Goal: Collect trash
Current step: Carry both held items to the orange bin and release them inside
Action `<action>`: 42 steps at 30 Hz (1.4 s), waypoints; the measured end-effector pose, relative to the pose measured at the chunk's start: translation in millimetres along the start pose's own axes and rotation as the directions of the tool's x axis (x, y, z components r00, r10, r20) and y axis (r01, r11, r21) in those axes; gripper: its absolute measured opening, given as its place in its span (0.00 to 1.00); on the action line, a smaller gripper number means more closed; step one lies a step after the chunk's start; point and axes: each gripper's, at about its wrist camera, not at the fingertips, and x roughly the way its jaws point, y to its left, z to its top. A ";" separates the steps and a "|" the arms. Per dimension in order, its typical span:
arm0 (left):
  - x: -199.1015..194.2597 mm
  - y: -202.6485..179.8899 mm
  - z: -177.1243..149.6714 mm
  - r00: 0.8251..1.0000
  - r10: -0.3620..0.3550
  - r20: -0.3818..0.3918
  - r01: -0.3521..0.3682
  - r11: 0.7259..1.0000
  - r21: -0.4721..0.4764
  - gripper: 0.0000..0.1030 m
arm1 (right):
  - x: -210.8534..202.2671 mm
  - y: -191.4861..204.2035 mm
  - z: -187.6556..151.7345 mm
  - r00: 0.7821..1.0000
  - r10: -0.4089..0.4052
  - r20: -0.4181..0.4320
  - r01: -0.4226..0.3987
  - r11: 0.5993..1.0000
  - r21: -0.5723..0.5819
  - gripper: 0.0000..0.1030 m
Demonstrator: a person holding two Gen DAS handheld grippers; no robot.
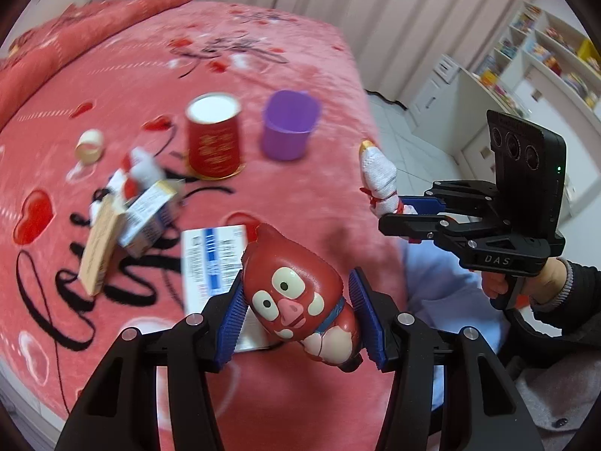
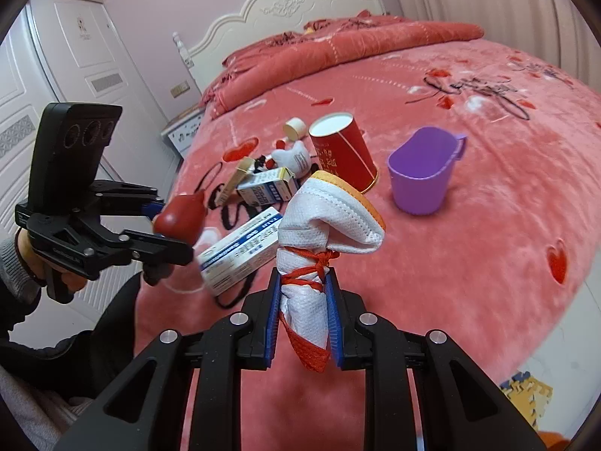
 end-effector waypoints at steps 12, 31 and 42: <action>36.3 -111.3 39.6 0.993 -0.120 -0.020 0.121 0.968 0.218 0.54 | -120.0 -33.7 -65.5 0.979 -0.144 0.142 0.121 0.980 0.161 0.22; 199.9 -323.0 87.5 0.895 -0.329 -0.302 0.440 0.764 0.471 0.55 | -278.0 -174.8 -257.2 0.840 -0.537 0.081 0.380 0.687 0.619 0.22; 264.2 -386.0 86.0 0.855 -0.321 -0.406 0.501 0.711 0.493 0.63 | -278.1 -230.0 -312.8 0.841 -0.540 0.014 0.368 0.590 0.719 0.31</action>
